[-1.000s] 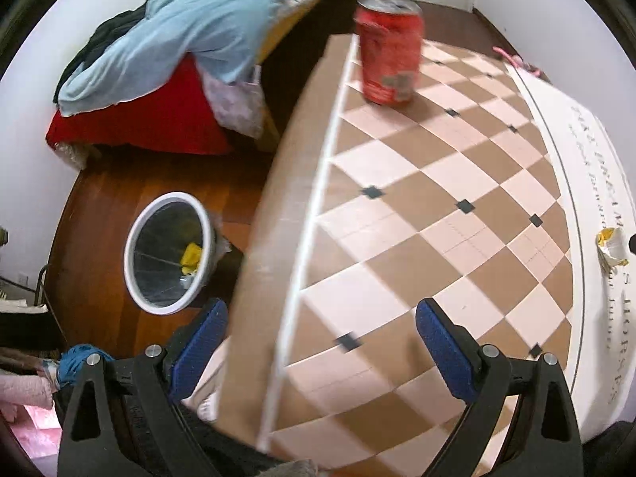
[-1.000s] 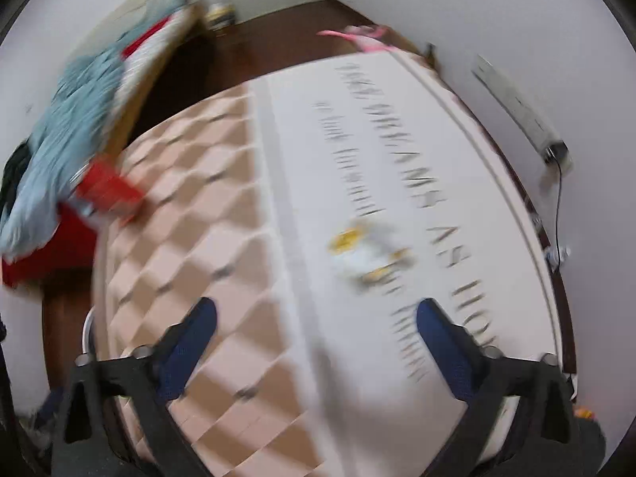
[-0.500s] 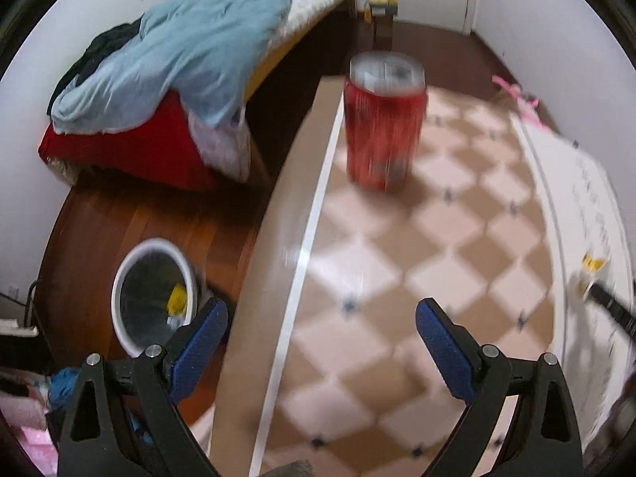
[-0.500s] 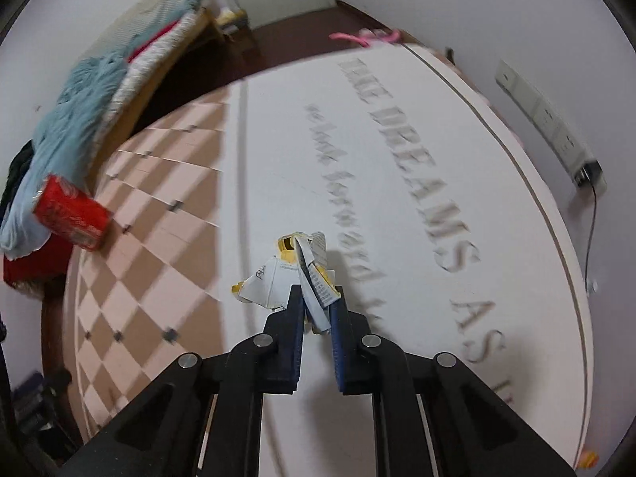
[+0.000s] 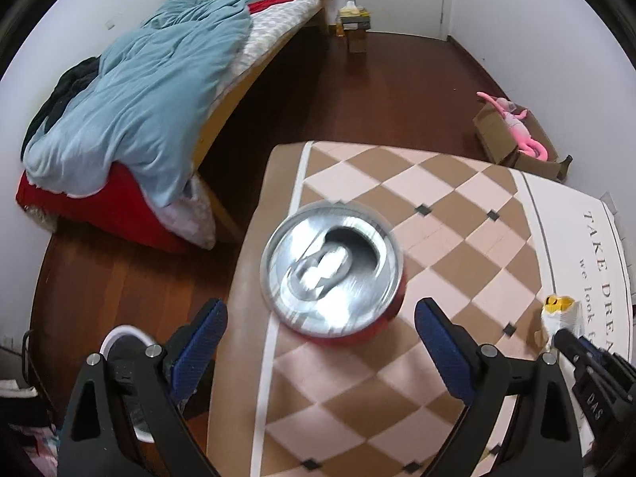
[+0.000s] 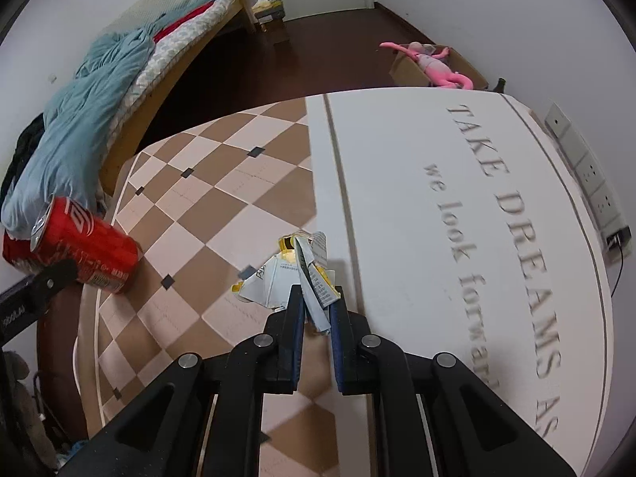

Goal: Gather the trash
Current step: 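Grasp the red cola can with the left tool while the right tool grasps the white wrapper, then carry the can and wrapper over the white bin and open both tools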

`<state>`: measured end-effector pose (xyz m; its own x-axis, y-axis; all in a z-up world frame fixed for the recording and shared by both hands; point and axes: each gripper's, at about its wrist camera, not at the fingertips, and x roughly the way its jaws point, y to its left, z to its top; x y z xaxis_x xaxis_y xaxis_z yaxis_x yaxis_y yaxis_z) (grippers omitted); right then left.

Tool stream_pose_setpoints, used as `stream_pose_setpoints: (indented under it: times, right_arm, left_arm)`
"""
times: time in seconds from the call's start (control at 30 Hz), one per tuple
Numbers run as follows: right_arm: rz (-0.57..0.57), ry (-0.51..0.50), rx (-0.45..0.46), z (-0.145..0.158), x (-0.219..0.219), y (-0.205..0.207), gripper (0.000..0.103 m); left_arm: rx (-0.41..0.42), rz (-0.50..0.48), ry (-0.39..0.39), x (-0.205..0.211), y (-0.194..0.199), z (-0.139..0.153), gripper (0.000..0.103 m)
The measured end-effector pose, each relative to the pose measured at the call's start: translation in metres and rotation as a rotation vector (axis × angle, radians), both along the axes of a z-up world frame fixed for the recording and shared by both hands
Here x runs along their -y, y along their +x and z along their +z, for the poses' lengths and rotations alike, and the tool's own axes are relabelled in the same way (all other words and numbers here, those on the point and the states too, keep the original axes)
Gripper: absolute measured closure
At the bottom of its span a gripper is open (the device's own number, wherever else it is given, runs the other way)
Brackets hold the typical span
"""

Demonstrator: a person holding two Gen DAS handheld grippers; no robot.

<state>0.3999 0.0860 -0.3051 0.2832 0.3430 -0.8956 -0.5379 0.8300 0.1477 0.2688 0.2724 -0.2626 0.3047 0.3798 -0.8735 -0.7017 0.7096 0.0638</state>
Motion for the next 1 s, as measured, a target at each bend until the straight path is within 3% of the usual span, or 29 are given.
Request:
stream_pose_setpoints:
  times: [0.07,0.17,0.43,0.63,1.0]
  right_arm:
    - [0.003,0.001,-0.002,0.001,-0.003,0.003,0.09]
    - [0.008,0.005,-0.001,0.002,-0.008,0.006,0.09]
    - [0.021,0.01,0.013,0.009,-0.009,0.0,0.09]
    - [0.042,0.007,0.047,0.021,-0.004,-0.014,0.09]
    - [0.132,0.088,0.08,0.083,-0.016,-0.083,0.09]
  left_arm:
    - [0.005,-0.006,0.006,-0.004,0.008,0.0,0.009]
    - [0.001,-0.012,0.017,-0.009,0.017,-0.001,0.04]
    - [0.062,-0.021,0.065,-0.004,0.001,0.017,0.039]
    - [0.11,0.0,0.116,0.005,-0.035,0.051,0.039]
    - [0.227,0.049,0.143,0.009,-0.151,0.129,0.039]
